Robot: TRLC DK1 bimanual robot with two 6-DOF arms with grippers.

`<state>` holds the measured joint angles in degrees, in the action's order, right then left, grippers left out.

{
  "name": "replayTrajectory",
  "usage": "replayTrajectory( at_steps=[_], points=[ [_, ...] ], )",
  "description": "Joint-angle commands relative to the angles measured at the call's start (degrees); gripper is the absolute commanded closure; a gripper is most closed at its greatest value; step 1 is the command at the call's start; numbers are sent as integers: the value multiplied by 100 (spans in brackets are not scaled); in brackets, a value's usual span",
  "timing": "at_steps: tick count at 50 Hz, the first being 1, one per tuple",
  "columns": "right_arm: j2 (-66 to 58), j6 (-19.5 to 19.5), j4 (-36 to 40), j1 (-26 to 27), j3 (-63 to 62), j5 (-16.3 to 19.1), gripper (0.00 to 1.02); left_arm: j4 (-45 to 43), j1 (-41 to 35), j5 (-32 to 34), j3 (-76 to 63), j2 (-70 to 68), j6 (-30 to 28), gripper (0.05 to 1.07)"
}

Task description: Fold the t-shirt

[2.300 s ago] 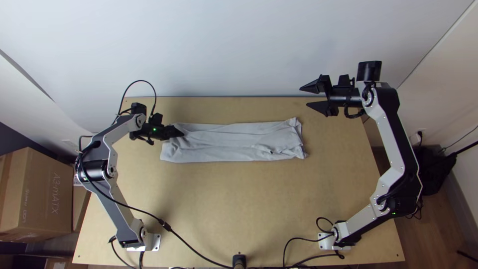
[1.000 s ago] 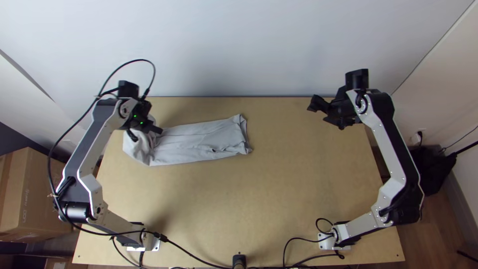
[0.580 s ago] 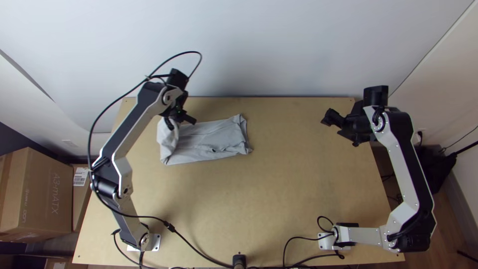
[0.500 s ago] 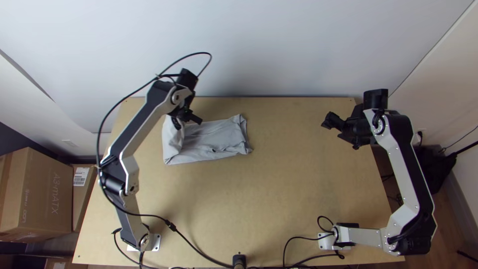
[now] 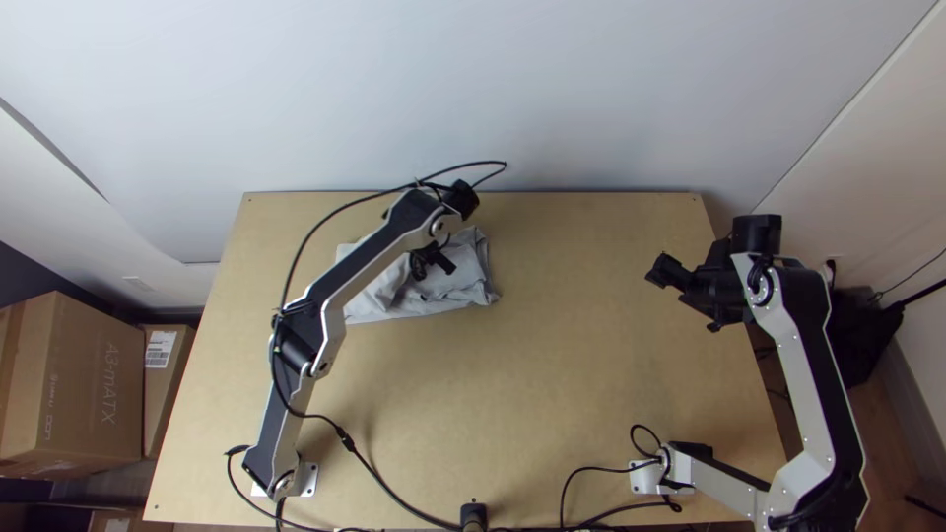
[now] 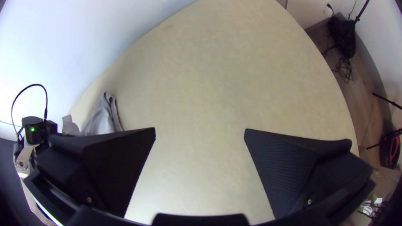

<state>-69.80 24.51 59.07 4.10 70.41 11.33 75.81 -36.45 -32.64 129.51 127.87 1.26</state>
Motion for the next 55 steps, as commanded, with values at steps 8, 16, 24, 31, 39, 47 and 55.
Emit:
replayTrajectory(
  at_steps=[8,16,24,31,39,47,55],
  points=[
    [722,-210,-80,47,-950,-17,5,-427,-592,-304,522,660,173,105],
    [1223,-210,-264,-6,-1566,-8,5,-1710,-1084,-383,514,660,-11,16],
    [1584,-245,-502,-32,-1979,-17,5,-2519,-1356,-497,522,387,-99,10],
    [1531,-280,-651,-58,-2014,-8,5,-2563,-1435,-436,514,36,-134,10],
    [1065,27,-871,-630,-1680,1,5,-2272,-1277,-427,452,-527,-152,11],
    [142,467,-879,-1500,-819,9,5,-1859,-943,-260,390,-1362,-108,11],
    [-957,783,-879,-2299,298,1,5,-1411,-609,118,206,-2267,68,11]
  ],
)
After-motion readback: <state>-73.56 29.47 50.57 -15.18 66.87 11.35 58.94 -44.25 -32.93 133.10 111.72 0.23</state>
